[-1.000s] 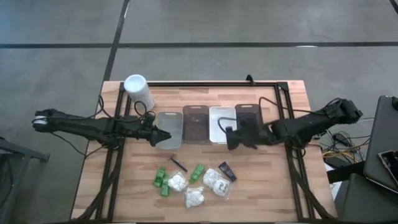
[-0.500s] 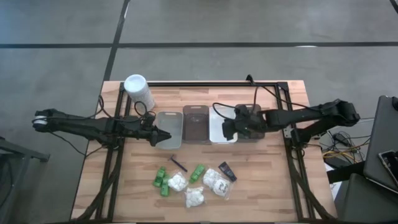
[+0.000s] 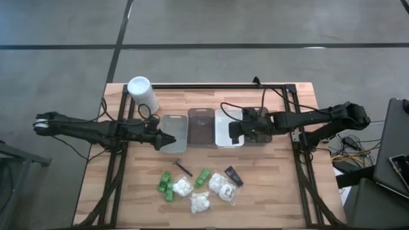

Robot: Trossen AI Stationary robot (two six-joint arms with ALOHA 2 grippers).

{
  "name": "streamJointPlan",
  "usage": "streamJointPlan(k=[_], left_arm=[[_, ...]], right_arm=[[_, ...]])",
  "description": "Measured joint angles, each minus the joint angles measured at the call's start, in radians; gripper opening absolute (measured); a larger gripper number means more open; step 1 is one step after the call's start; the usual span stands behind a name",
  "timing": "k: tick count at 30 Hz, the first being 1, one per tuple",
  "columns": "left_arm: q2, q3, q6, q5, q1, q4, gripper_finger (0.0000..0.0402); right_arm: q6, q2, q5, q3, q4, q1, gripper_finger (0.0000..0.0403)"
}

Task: Pick & Place Travel size toiletries
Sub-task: Put the right dark blue shaving cream into the white bin

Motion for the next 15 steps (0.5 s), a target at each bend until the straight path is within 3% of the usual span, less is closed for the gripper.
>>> streamJointPlan(k=[6, 15], left_arm=[[0.0, 0.0, 0.0, 0.0, 0.0, 0.0, 0.0161], [0.0, 0.0, 0.0, -0.001, 0.0, 0.0, 0.0161]], right_arm=[[0.04, -0.008, 0.023, 0.0, -0.003, -0.002, 0.007], [0.04, 0.002, 0.026, 0.0, -0.004, -0.011, 0.008]])
